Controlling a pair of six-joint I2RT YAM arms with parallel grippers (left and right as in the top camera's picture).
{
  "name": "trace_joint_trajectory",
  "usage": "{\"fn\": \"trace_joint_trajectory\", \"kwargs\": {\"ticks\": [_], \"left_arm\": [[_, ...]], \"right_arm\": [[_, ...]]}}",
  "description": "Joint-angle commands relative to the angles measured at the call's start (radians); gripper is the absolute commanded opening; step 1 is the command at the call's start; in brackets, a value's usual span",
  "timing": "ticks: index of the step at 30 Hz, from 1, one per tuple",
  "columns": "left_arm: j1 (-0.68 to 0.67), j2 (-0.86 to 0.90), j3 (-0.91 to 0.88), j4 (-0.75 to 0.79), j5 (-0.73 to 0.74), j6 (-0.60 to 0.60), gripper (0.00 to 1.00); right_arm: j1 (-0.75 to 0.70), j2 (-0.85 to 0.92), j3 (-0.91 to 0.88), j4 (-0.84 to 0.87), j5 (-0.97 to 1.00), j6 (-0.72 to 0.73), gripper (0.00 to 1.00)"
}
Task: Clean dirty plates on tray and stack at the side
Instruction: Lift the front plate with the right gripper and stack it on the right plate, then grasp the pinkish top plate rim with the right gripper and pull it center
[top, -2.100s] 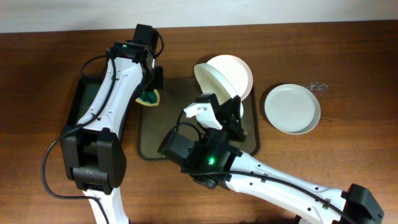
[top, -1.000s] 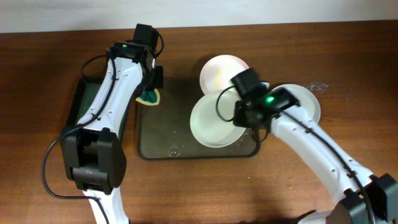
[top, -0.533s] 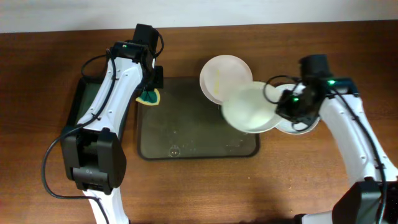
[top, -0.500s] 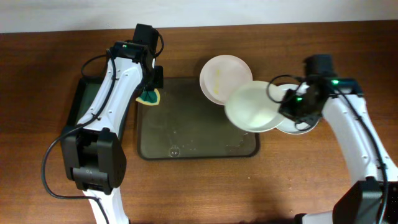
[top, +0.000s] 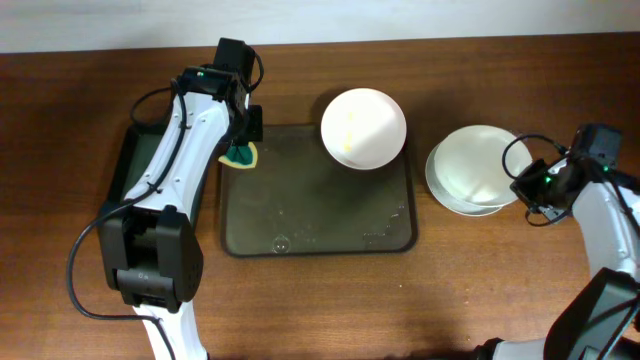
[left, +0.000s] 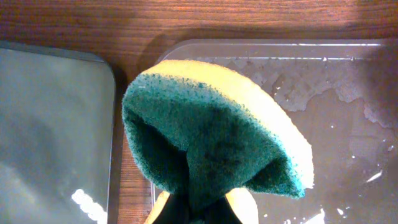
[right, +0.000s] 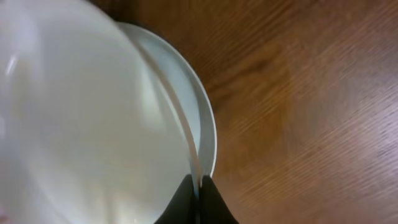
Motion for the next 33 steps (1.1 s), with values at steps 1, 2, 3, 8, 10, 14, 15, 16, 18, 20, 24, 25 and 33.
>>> {"fn": "trace_joint_trajectory", "kwargs": {"ticks": [1,2,3,8,10,14,15,16,18,20,24,25,33], "left_arm": [[-0.003,-0.004,0.004,0.002,0.004,-0.002,0.00],[-0.003,-0.004,0.004,0.002,0.004,-0.002,0.00],[-0.003,-0.004,0.004,0.002,0.004,-0.002,0.00],[-0.003,-0.004,0.004,0.002,0.004,-0.002,0.00],[-0.003,-0.004,0.004,0.002,0.003,-0.002,0.00],[-0.003,-0.004,0.004,0.002,0.003,-0.002,0.00],[-0.003,-0.004,0.004,0.002,0.003,-0.002,0.00],[-0.003,-0.004,0.004,0.002,0.003,-0.002,0.00],[-0.003,-0.004,0.004,0.002,0.003,-0.002,0.00],[-0.003,-0.004,0.004,0.001,0.003,-0.002,0.00],[-0.003,-0.004,0.004,0.002,0.003,-0.002,0.00],[-0.003,-0.004,0.004,0.002,0.003,-0.002,0.00],[-0.003,-0.004,0.004,0.002,0.003,-0.002,0.00]], "right_arm": [[0.010,0.030,-0.031,0.040,0.007,-0.006,0.10],[0.011,0.047,-0.032,0.048,0.006,-0.006,0.16],[0.013,0.062,-0.032,0.055,0.005,-0.006,0.18],[0.060,0.066,-0.005,0.047,-0.040,-0.018,0.38],[0.098,0.051,0.063,-0.006,-0.049,-0.026,0.38],[0.223,0.044,0.235,-0.079,-0.048,-0.026,0.39],[0.272,0.044,0.266,-0.071,-0.049,-0.024,0.39],[0.314,0.044,0.275,-0.045,-0.048,-0.013,0.40],[0.390,0.054,0.274,-0.001,-0.009,0.027,0.40],[0.459,0.085,0.274,0.017,0.078,0.090,0.40],[0.567,0.210,0.274,0.090,0.106,0.172,0.40],[0.586,0.251,0.274,0.119,0.106,0.195,0.40],[0.645,0.424,0.274,0.230,0.102,0.257,0.40]]}}
